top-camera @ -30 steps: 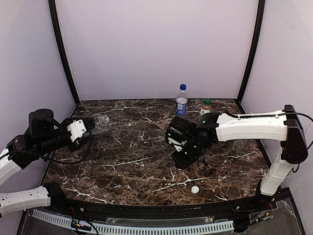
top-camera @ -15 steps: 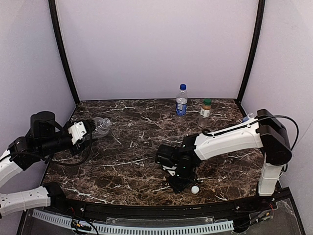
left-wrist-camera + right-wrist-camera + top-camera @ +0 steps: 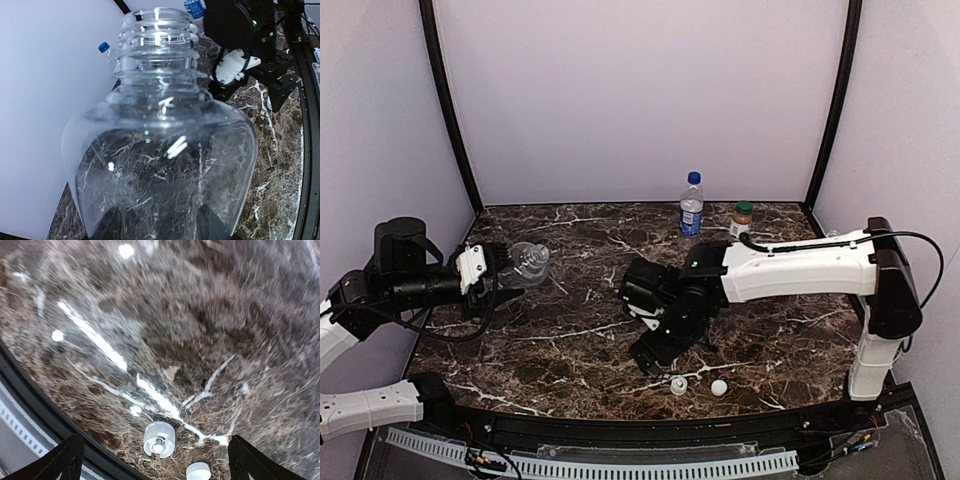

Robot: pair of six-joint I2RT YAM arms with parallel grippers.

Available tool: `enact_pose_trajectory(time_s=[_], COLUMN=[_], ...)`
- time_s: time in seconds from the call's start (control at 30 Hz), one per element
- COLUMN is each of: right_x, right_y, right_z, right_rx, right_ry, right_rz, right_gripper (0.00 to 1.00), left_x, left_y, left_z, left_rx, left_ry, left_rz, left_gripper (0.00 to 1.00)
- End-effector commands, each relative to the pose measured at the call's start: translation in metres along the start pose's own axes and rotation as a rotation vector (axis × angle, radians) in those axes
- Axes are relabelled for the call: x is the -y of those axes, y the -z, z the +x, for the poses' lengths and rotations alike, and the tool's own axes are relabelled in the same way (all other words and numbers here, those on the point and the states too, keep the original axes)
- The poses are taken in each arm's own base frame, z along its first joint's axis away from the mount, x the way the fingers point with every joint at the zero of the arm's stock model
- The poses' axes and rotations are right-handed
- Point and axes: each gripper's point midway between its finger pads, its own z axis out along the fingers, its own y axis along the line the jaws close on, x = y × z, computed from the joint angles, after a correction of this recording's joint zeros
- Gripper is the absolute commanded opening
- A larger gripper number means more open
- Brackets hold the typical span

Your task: Unscrew the bottle caps

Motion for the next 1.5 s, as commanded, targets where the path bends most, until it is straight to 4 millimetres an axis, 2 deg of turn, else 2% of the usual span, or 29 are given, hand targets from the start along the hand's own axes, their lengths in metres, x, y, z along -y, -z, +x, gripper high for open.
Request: enact_pose_trajectory(time_s=[0.0, 0.03, 0.07, 0.13, 0.17, 0.2, 0.23, 0.3, 0.5, 0.63, 0.77, 1.0, 1.4, 1.47], right_x=[-0.026, -0.042, -0.061, -0.093, -0.101, -0.108, -0.112, -0.120, -0.143, -0.154, -0.156, -0.154, -0.160, -0.161], right_y=[0.108, 0.134, 0.171, 0.232, 0.247, 0.273, 0.290, 0.308, 0.309, 0.299, 0.287, 0.260, 0.243, 0.244], right_z=[-0.072, -0.087, -0.105, -0.115, -0.113, -0.112, -0.111, -0.113, -0.136, -0.144, -0.145, -0.151, -0.150, -0.150], right_rx=[0.428, 0.544, 0.714, 0.991, 1.097, 1.236, 1.343, 1.472, 1.494, 1.465, 1.434, 1.356, 1.288, 1.290], right_ry=[0.187, 0.241, 0.299, 0.435, 0.488, 0.531, 0.561, 0.601, 0.636, 0.643, 0.623, 0.585, 0.606, 0.609], right_rz=[-0.086, -0.153, -0.236, -0.373, -0.417, -0.458, -0.486, -0.522, -0.569, -0.590, -0.604, -0.576, -0.597, -0.601], right_gripper=[0.97, 0.95, 0.93, 0.91, 0.90, 0.89, 0.88, 0.83, 0.75, 0.64, 0.51, 0.45, 0.42, 0.37], left_x=[0.025, 0.030, 0.031, 0.035, 0.037, 0.036, 0.037, 0.036, 0.036, 0.036, 0.036, 0.035, 0.033, 0.033], left_y=[0.011, 0.012, 0.013, 0.015, 0.015, 0.016, 0.016, 0.015, 0.015, 0.014, 0.014, 0.013, 0.012, 0.012], left_z=[-0.023, -0.025, -0.028, -0.031, -0.033, -0.033, -0.034, -0.035, -0.036, -0.037, -0.037, -0.038, -0.038, -0.037], left_rx=[0.093, 0.102, 0.109, 0.120, 0.125, 0.127, 0.128, 0.129, 0.127, 0.130, 0.128, 0.129, 0.125, 0.125], left_ry=[0.058, 0.073, 0.077, 0.085, 0.087, 0.088, 0.087, 0.087, 0.092, 0.093, 0.090, 0.091, 0.090, 0.089], left_rz=[0.169, 0.201, 0.215, 0.245, 0.257, 0.259, 0.263, 0.265, 0.273, 0.277, 0.275, 0.275, 0.270, 0.270], left_gripper=[0.50, 0.51, 0.51, 0.51, 0.51, 0.51, 0.51, 0.51, 0.51, 0.51, 0.51, 0.52, 0.52, 0.52])
